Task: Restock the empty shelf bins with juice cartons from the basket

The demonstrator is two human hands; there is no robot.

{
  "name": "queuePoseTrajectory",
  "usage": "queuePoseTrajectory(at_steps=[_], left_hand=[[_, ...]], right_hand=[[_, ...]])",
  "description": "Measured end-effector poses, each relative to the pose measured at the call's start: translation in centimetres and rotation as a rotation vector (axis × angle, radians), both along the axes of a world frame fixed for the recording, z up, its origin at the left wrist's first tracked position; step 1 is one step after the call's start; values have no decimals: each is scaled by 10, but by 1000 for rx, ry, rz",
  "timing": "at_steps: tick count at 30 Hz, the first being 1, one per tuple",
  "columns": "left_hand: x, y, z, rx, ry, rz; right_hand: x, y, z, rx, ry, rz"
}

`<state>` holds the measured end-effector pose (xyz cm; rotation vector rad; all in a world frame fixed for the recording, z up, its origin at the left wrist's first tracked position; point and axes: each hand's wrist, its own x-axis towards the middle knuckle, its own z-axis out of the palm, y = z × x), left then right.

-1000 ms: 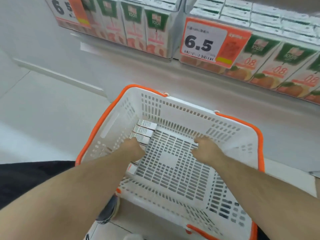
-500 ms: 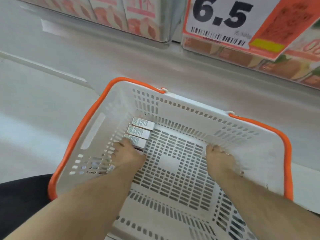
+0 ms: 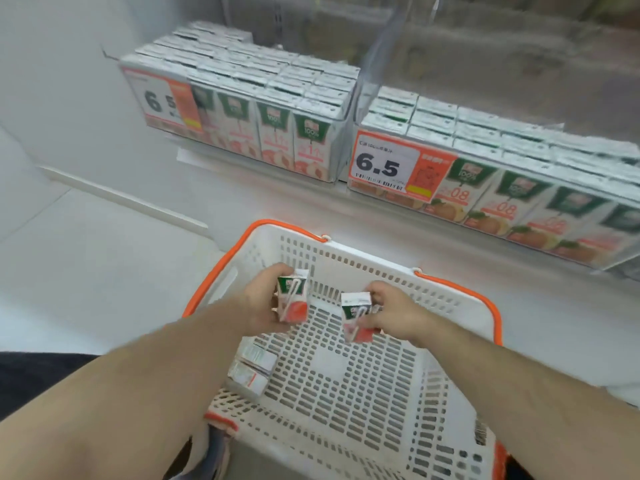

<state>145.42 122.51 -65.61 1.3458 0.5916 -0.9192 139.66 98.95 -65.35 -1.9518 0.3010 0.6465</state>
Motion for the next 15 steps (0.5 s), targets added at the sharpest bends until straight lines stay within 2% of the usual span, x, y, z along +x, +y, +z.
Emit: queuePoseTrajectory(at_steps=[5, 11, 15], left_hand=[[-4, -12, 66, -160, -38, -64], [8, -16, 123, -107, -74, -163], [16, -20, 151, -119, -138, -154]], right_hand=[[-4, 2, 77, 54, -99, -11], [-11, -7, 145, 10, -207, 125], [-12, -6, 167, 92, -269, 118]])
